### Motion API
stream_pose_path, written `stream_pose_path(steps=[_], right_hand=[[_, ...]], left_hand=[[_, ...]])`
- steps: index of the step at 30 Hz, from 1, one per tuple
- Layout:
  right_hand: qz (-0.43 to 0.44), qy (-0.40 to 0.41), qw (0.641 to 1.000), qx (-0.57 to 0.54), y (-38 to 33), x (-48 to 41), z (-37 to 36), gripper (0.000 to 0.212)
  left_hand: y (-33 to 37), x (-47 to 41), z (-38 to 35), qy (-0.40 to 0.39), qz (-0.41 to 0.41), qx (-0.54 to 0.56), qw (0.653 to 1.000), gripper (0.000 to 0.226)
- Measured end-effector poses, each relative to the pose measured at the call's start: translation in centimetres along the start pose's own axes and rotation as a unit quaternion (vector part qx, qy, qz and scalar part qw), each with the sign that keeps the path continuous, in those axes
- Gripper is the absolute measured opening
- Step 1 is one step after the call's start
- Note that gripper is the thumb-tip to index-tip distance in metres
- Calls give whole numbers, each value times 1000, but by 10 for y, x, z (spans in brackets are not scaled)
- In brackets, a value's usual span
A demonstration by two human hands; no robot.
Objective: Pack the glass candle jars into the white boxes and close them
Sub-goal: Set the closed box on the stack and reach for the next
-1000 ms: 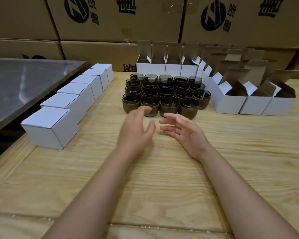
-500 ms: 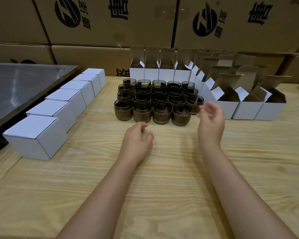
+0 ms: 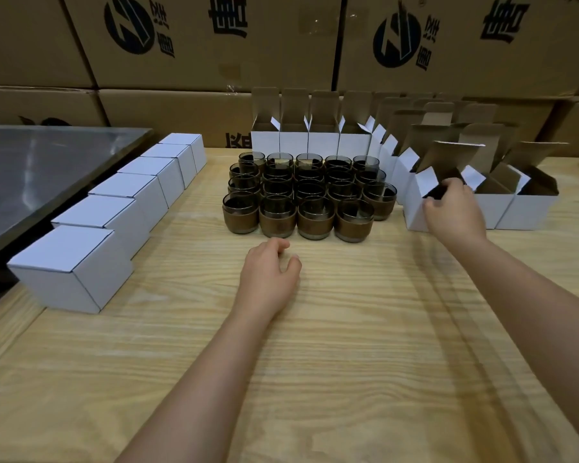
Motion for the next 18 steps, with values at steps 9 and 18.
stream_pose_path(steps=[9, 18], right_hand=[[57, 67, 996, 29, -28, 82, 12, 38], [155, -21, 987, -34, -115, 166, -19, 36]], left_hand=[[6, 2, -4, -48, -1, 17, 999, 48], [24, 12, -4, -113, -85, 260, 955, 87]])
Point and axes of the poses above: each hand's wrist, its own x-axis away from the middle knuckle, its own z-axis out of the back of the hand, y = z × x, the point moved 8 cm from there along -x, towards the middle knuckle, and after that the axes turned 1 degree about -y, right-handed, at the moved point
